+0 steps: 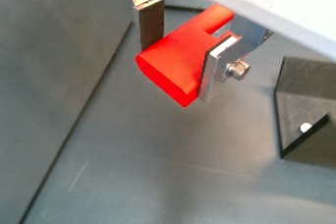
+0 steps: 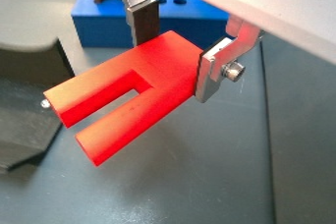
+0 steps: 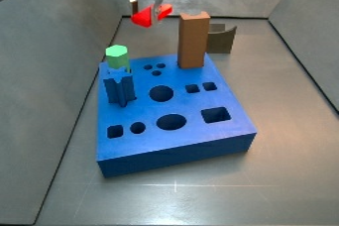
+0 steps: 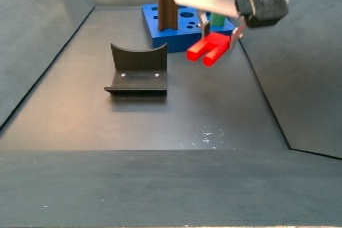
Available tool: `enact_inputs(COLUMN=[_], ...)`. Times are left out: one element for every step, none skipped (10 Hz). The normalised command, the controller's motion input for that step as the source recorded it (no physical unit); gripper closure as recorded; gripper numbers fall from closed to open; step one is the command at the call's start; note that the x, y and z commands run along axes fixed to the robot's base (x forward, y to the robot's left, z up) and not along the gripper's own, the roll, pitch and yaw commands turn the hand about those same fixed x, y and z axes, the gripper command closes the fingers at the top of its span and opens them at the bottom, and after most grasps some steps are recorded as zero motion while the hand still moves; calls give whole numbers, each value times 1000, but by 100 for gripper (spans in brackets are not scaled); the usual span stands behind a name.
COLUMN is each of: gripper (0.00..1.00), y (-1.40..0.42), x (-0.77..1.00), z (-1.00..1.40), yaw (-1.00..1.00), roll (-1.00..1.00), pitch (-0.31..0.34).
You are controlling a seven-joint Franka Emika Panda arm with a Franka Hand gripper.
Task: Pick up the square-circle object. Move up. Place the square-circle object on the fixture. Regrasp the square-circle object. Rotate the square-circle object. Move to above the board. Insert the square-circle object.
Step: Place the square-circle object on the fixture.
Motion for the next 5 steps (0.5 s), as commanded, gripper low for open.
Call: enact_inputs(gripper=[100,100,100,100,100], y=[-11,-9,-10,-8,-5], x=[-24,-27,-30,-32,-27], z=[1000,1000,1000,1000,872], yaw=[17,16,7,1,-8], roll=[-80,-92,-118,-126,-136], pitch=[15,14,14,16,18])
